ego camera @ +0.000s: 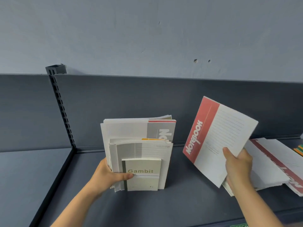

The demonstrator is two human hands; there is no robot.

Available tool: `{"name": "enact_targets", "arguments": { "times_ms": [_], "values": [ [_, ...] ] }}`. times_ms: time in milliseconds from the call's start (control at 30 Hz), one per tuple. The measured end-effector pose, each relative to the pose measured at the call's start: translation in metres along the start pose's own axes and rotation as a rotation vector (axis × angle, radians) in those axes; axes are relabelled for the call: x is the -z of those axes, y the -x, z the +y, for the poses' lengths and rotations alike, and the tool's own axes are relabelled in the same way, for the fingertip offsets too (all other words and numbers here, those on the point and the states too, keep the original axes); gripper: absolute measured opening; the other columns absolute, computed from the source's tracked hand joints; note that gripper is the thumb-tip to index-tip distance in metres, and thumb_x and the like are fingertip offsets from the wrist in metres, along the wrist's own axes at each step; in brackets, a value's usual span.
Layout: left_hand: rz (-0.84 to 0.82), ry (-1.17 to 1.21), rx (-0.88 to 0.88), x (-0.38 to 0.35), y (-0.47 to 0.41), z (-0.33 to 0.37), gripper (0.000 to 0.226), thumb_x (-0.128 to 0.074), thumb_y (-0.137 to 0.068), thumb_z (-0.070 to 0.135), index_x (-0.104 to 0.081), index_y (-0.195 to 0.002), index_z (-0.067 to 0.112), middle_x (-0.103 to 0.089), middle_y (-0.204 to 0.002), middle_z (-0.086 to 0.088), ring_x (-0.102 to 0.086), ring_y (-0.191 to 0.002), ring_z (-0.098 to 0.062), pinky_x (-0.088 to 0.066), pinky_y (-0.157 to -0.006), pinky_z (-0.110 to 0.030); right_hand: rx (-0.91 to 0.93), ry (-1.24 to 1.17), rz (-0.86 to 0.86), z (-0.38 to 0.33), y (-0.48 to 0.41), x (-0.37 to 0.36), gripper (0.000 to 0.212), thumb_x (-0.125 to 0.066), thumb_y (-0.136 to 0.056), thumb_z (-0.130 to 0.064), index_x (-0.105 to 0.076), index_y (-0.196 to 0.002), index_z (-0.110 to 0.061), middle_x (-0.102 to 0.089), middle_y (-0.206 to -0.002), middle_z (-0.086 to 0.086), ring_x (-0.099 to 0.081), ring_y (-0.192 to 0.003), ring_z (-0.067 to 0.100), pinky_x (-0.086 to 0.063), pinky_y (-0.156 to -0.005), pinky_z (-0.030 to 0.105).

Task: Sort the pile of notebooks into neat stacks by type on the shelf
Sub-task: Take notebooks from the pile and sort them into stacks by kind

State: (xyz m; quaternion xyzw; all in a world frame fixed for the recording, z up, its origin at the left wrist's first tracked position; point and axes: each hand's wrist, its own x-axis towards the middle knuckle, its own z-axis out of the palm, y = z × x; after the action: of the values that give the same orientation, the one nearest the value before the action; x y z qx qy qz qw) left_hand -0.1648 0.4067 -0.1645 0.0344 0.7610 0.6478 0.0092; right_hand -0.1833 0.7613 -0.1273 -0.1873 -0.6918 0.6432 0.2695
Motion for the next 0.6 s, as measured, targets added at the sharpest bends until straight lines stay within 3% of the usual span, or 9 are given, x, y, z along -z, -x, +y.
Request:
{"name": "enact_targets", "arguments": {
  "times_ms": [67, 167, 233, 400, 533, 600],
  "values": [
    [-0.014, 0.004, -0.007, 0.000, 0.001, -0.001, 0.058, -0.087, -0.060, 0.001, -0.064, -0.111, 0.015, -0.076, -0.102, -0.001, -0.072, -0.097, -0.019, -0.059, -0.079, -0.026, -0.004, -0.007, -0.047, 0.000, 0.006, -0.015, 0.013, -0.055, -0.092, -0.005, -0.060, -0.097, -0.016, -0.066, -0.106, 0.008, -0.062, -0.096, 0.028, -0.052, -0.089, 0.047],
    [-0.024, 0.004, -0.014, 0.000, 0.001, -0.003, 0.059, -0.086, -0.060, 0.000, -0.064, -0.113, 0.013, -0.076, -0.104, -0.002, -0.072, -0.098, -0.019, -0.058, -0.082, -0.029, -0.015, -0.026, -0.181, 0.000, 0.022, -0.047, 0.017, -0.056, -0.092, -0.007, -0.060, -0.085, -0.022, -0.068, -0.104, 0.010, -0.063, -0.091, 0.026, -0.052, -0.087, 0.043],
    [-0.021, 0.008, -0.010, 0.000, 0.000, -0.005, 0.061, -0.088, -0.060, 0.001, -0.063, -0.114, 0.014, -0.075, -0.105, -0.002, -0.072, -0.099, -0.019, -0.058, -0.083, -0.030, -0.046, -0.050, -0.337, -0.004, 0.037, -0.069, 0.018, -0.054, -0.094, -0.008, -0.062, -0.090, -0.024, -0.069, -0.101, 0.003, -0.065, -0.093, 0.023, -0.051, -0.083, 0.038],
    [0.061, -0.002, 0.001, 0.001, -0.004, -0.010, 0.090, -0.097, -0.046, 0.025, -0.050, -0.123, 0.027, -0.064, -0.122, -0.005, -0.065, -0.110, -0.018, -0.056, -0.090, -0.036, -0.148, -0.228, -0.623, -0.010, 0.059, -0.094, 0.022, -0.046, -0.099, -0.020, -0.064, -0.106, -0.030, -0.071, -0.107, -0.008, -0.062, -0.106, 0.012, -0.045, -0.093, 0.033],
    [0.100, 0.027, -0.009, -0.005, -0.002, -0.006, 0.090, -0.089, -0.059, 0.001, -0.033, -0.123, 0.031, -0.055, -0.118, 0.011, -0.059, -0.106, -0.005, -0.055, -0.074, -0.016, -0.215, -0.270, -0.740, -0.017, 0.068, -0.100, 0.030, -0.038, -0.100, -0.032, -0.065, -0.110, -0.028, -0.073, -0.106, -0.007, -0.065, -0.102, 0.007, -0.047, -0.087, 0.029],
    [0.094, 0.039, -0.020, -0.006, -0.003, -0.007, 0.095, -0.088, -0.061, -0.001, -0.030, -0.129, 0.029, -0.055, -0.120, 0.011, -0.059, -0.109, -0.009, -0.055, -0.072, -0.014, -0.240, -0.252, -0.765, -0.018, 0.070, -0.101, 0.039, -0.033, -0.096, -0.046, -0.066, -0.106, -0.029, -0.073, -0.102, -0.011, -0.066, -0.096, 0.000, -0.046, -0.083, 0.025]
  ]
}}
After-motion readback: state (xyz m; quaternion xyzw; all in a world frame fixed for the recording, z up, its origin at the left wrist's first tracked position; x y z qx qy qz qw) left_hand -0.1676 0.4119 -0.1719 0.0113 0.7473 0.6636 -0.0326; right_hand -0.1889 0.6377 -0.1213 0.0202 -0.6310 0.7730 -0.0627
